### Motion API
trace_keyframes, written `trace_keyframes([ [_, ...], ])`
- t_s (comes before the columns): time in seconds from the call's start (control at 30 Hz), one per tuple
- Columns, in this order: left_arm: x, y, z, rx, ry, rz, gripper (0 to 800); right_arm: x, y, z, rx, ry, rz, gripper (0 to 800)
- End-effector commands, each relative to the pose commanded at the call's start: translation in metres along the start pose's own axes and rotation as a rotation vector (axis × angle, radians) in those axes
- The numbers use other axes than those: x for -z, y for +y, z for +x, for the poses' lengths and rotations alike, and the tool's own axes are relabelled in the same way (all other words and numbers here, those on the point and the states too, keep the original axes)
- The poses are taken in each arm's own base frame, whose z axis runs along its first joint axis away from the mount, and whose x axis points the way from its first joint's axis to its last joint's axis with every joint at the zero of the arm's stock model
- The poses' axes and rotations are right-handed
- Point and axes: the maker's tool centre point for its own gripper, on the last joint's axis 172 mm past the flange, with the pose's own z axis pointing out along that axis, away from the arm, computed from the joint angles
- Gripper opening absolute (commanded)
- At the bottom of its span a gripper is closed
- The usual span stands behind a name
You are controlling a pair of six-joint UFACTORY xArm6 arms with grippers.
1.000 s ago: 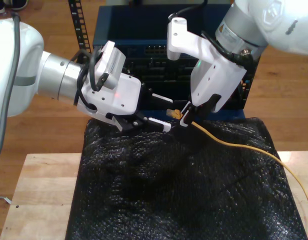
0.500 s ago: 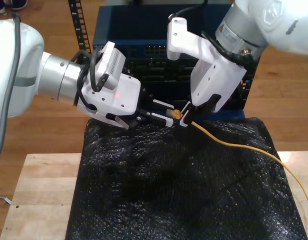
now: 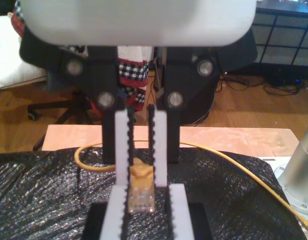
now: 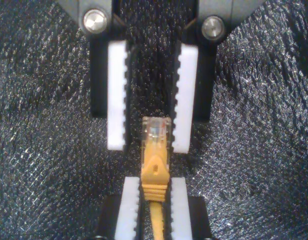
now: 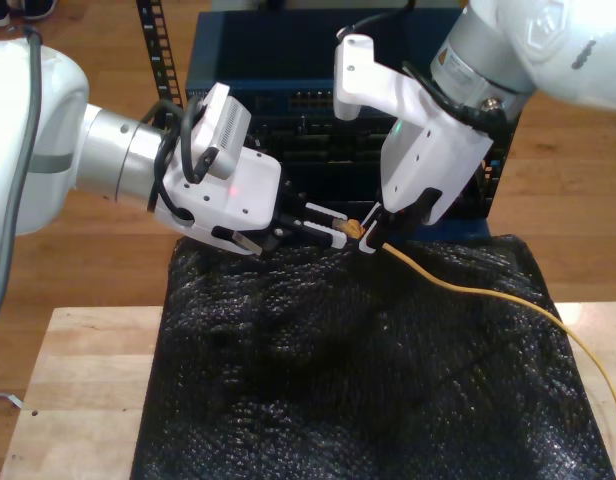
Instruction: Grab the cable and plug it in
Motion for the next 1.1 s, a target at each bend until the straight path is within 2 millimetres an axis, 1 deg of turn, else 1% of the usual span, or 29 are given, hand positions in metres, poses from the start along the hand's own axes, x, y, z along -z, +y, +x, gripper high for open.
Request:
trace_keyframes([
  [0.07, 0.0, 0.0, 0.0, 0.002, -0.001, 0.001, 129, -0.001, 0.0, 0.0, -0.001, -0.001, 0.001, 24],
  [0.1, 0.0, 0.0, 0.0, 0.004, 0.001, 0.001, 99, 0.0, 0.0, 0.0, 0.0, 0.0, 0.0, 24],
  [0.2, 0.0, 0.0, 0.0, 0.006, 0.001, 0.001, 90, -0.001, 0.0, 0.0, -0.001, -0.001, 0.001, 24],
  [0.3, 0.0, 0.0, 0.0, 0.006, 0.001, 0.003, 44, 0.0, 0.0, 0.0, 0.001, 0.0, 0.001, 24],
  [0.4, 0.0, 0.0, 0.0, 0.005, 0.0, 0.003, 25, 0.0, -0.001, 0.0, 0.001, -0.001, 0.002, 26],
  [0.47, 0.0, 0.0, 0.0, 0.006, 0.0, 0.003, 14, 0.0, -0.001, 0.0, 0.001, -0.001, 0.002, 50],
  [0.5, 0.0, 0.0, 0.0, 0.008, 0.001, 0.002, 7, 0.0, -0.001, 0.0, 0.001, -0.001, 0.002, 107],
  [0.57, 0.001, 0.0, 0.0, 0.008, 0.001, 0.003, 3, 0.0, -0.001, 0.001, 0.001, 0.0, 0.004, 334],
  [0.6, 0.001, 0.0, 0.001, 0.007, 0.001, 0.004, 3, 0.0, -0.003, 0.001, 0.003, 0.0, 0.006, 382],
  [0.63, 0.001, 0.0, 0.001, 0.007, 0.001, 0.004, 3, 0.0, -0.003, 0.0, 0.002, -0.001, 0.008, 395],
  [0.73, 0.001, 0.0, 0.003, -0.001, 0.002, 0.001, 3, 0.002, -0.003, 0.001, 0.006, 0.001, 0.003, 485],
  [0.77, 0.001, 0.001, 0.003, -0.002, 0.003, -0.001, 2, 0.003, -0.003, 0.002, 0.007, 0.002, 0.001, 527],
  [0.9, 0.003, 0.0, 0.002, 0.017, 0.008, -0.002, 2, 0.013, -0.005, 0.004, 0.039, 0.011, -0.021, 740],
  [0.97, 0.001, 0.003, 0.001, 0.041, 0.016, -0.021, 2, 0.02, -0.006, 0.006, 0.069, 0.015, -0.039, 798],
  [1.1, 0.001, 0.009, 0.001, 0.1, 0.06, -0.065, 2, 0.031, -0.006, 0.009, 0.099, 0.024, -0.066, 799],
])
